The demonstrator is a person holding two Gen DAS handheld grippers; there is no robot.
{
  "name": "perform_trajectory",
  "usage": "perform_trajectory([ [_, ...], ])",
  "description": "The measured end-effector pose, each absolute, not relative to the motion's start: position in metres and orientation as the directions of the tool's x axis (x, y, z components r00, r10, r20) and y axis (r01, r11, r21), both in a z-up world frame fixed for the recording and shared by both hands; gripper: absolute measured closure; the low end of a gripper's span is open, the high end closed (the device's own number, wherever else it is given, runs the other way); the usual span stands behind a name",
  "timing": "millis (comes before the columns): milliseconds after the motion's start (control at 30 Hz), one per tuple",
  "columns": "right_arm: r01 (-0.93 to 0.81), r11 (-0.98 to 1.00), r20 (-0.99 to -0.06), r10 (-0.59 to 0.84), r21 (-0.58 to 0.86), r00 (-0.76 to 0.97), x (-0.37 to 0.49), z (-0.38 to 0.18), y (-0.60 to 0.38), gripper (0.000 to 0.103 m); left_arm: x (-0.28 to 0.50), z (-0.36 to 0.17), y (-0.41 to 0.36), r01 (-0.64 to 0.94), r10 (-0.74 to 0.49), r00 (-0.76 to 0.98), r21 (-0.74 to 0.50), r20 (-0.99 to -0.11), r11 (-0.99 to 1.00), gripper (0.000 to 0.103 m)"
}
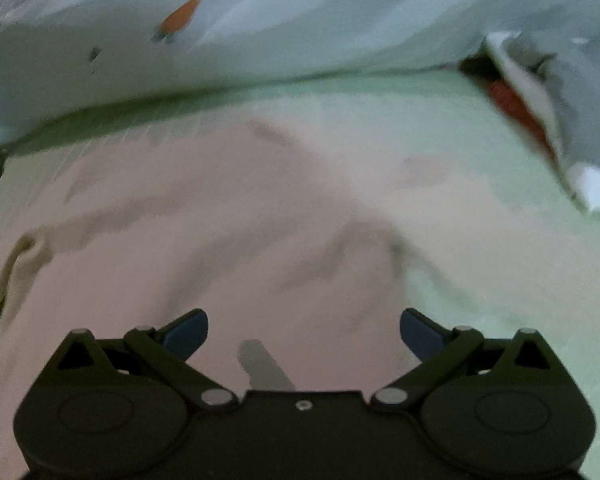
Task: Fold clothes
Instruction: 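Grasp the sweater hem with both grippers and lift it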
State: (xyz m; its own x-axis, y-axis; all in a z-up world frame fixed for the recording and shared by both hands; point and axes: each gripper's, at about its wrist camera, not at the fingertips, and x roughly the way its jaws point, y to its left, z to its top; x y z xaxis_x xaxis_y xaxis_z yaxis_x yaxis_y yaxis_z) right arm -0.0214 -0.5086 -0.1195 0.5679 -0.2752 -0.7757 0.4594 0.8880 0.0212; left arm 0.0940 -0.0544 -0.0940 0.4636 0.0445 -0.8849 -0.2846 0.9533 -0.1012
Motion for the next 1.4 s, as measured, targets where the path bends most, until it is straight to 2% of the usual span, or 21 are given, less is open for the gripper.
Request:
perform_trajectory([
  [100, 0.466, 0.885, -0.740, -0.311, 0.004, 0.596, -0.002, -0.110, -0.537, 0.006, 0.118, -0.088, -0.094, -0.190, 0.026, 0.484, -0.076, -0.875, 0.979, 0.048],
  [200, 0.483, 0.875, -0.715, -0.343, -0.007, 0.610, 0.025, -0.107, -0.564, 0.006, 0.149, -0.087, -0.136, -0.099, -0.005, 0.503, -0.063, -0.864, 0.993, 0.042],
  [333, 0.501, 0.866, -0.714, -0.355, -0.007, 0.603, 0.071, -0.110, -0.589, 0.007, 0.199, -0.091, -0.188, -0.021, -0.040, 0.491, -0.058, -0.870, 0.998, 0.042],
  [400, 0.496, 0.868, -0.727, -0.338, 0.004, 0.598, 0.093, -0.115, -0.600, 0.015, 0.220, -0.093, -0.214, 0.032, -0.051, 0.492, -0.040, -0.869, 0.999, 0.040],
  [533, 0.414, 0.908, -0.748, -0.233, 0.060, 0.621, 0.121, -0.135, -0.612, 0.016, 0.257, -0.102, -0.264, 0.158, -0.102, 0.491, -0.027, -0.865, 0.987, 0.038],
  [600, 0.373, 0.918, -0.743, -0.154, 0.137, 0.652, 0.127, -0.143, -0.619, 0.016, 0.275, -0.108, -0.287, 0.223, -0.128, 0.495, -0.017, -0.860, 0.975, 0.035],
  [733, 0.354, 0.916, -0.734, -0.109, 0.188, 0.670, 0.135, -0.151, -0.628, 0.014, 0.299, -0.120, -0.320, 0.337, -0.164, 0.480, 0.009, -0.862, 0.941, 0.035],
  [833, 0.295, 0.943, -0.739, -0.089, 0.153, 0.668, 0.137, -0.149, -0.623, 0.028, 0.308, -0.127, -0.337, 0.408, -0.202, 0.454, 0.000, -0.868, 0.913, 0.036],
  [867, 0.268, 0.954, -0.742, -0.081, 0.137, 0.665, 0.137, -0.149, -0.620, 0.034, 0.308, -0.129, -0.340, 0.417, -0.210, 0.448, -0.004, -0.869, 0.909, 0.038],
  [933, 0.213, 0.971, -0.748, -0.065, 0.104, 0.660, 0.137, -0.147, -0.614, 0.043, 0.307, -0.134, -0.344, 0.421, -0.217, 0.435, -0.016, -0.874, 0.907, 0.049],
  [967, 0.187, 0.979, -0.750, -0.065, 0.078, 0.658, 0.136, -0.147, -0.610, 0.049, 0.307, -0.136, -0.346, 0.417, -0.219, 0.428, -0.023, -0.877, 0.909, 0.060],
  [1000, 0.160, 0.986, -0.751, -0.067, 0.052, 0.657, 0.135, -0.147, -0.606, 0.059, 0.306, -0.139, -0.346, 0.410, -0.224, 0.423, -0.034, -0.878, 0.911, 0.077],
  [1033, 0.153, 0.987, -0.749, -0.068, 0.044, 0.659, 0.136, -0.146, -0.604, 0.068, 0.304, -0.141, -0.346, 0.407, -0.230, 0.424, -0.042, -0.876, 0.912, 0.084],
  [1067, 0.148, 0.988, -0.747, -0.069, 0.040, 0.661, 0.136, -0.146, -0.604, 0.095, 0.302, -0.142, -0.346, 0.405, -0.233, 0.427, -0.046, -0.874, 0.913, 0.093],
  [1167, 0.147, 0.989, -0.726, -0.122, -0.030, 0.676, 0.141, -0.143, -0.601, 0.098, 0.300, -0.140, -0.348, 0.387, -0.209, 0.472, -0.011, -0.857, 0.922, 0.096],
  [1267, 0.176, 0.983, -0.695, -0.165, -0.057, 0.699, 0.152, -0.141, -0.605, 0.098, 0.314, -0.134, -0.342, 0.323, -0.209, 0.495, -0.044, -0.843, 0.945, 0.096],
  [1333, 0.222, 0.974, -0.676, -0.192, -0.043, 0.711, 0.159, -0.142, -0.608, 0.098, 0.321, -0.132, -0.339, 0.291, -0.207, 0.508, -0.060, -0.836, 0.955, 0.093],
  [1367, 0.248, 0.968, -0.684, -0.201, -0.029, 0.702, 0.164, -0.142, -0.610, 0.097, 0.321, -0.129, -0.340, 0.278, -0.203, 0.513, -0.062, -0.834, 0.959, 0.087],
  [1400, 0.275, 0.961, -0.693, -0.207, -0.014, 0.690, 0.169, -0.141, -0.611, 0.093, 0.320, -0.126, -0.339, 0.267, -0.200, 0.519, -0.064, -0.831, 0.962, 0.085],
])
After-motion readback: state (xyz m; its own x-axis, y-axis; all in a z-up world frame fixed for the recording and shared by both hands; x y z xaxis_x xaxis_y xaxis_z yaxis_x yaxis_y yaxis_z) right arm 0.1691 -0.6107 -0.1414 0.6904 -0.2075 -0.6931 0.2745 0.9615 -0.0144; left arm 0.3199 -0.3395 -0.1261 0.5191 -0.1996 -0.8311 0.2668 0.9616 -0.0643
